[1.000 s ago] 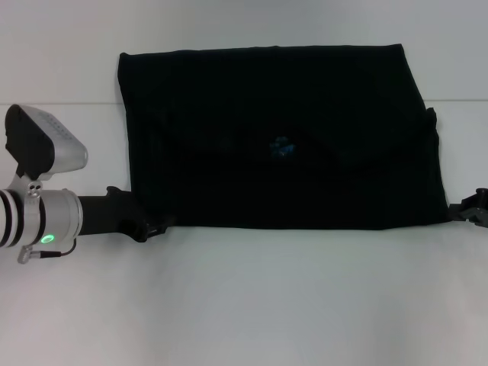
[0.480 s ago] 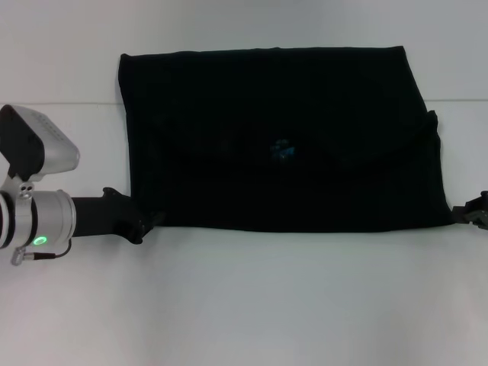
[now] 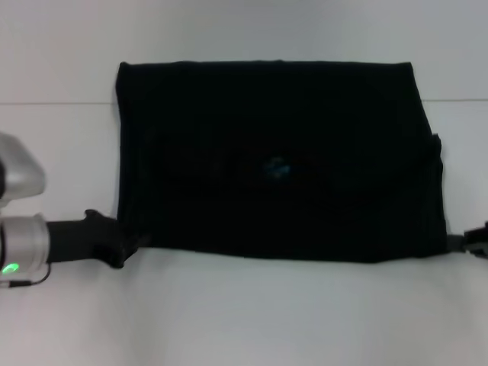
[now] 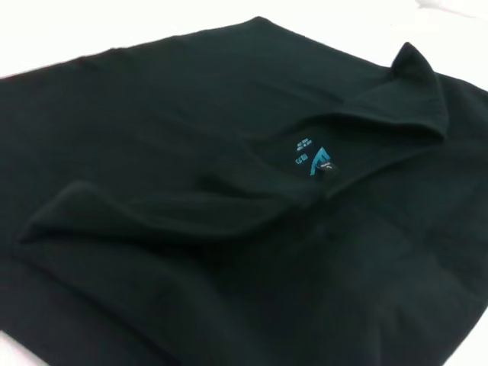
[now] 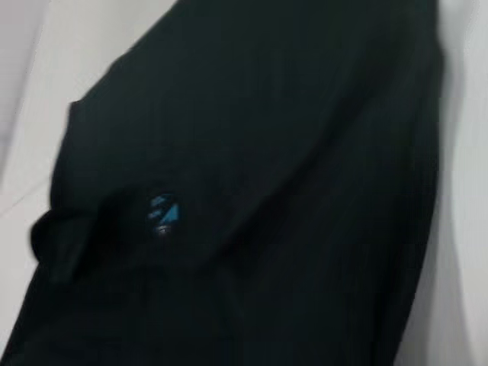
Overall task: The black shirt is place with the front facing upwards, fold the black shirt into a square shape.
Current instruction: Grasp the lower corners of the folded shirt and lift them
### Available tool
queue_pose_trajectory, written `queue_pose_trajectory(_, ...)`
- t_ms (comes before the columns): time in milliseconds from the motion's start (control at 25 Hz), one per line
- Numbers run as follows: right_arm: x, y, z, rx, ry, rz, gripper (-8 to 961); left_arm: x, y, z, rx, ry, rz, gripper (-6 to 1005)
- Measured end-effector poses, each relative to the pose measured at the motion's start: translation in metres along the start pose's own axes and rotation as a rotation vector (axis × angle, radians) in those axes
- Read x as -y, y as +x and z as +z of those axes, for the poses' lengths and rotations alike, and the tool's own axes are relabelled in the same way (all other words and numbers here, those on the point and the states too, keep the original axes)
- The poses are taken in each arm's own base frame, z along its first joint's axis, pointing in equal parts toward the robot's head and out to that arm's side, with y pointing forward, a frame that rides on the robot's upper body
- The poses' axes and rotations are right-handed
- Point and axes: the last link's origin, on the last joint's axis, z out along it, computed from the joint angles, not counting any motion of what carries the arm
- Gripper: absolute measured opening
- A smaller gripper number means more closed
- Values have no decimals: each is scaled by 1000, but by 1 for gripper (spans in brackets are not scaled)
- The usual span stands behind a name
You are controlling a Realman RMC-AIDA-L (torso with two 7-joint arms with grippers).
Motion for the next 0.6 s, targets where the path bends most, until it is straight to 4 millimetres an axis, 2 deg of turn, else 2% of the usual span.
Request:
queue_pose_trajectory(240,9,27,-19,-53,-63,-11,21,-7,-24,-37,-64,-56,-85,17)
queue_pose_trajectory(600,18,64,-39,-196,-102,-36,20,-24,-57,-60,-22,-120,-140,17)
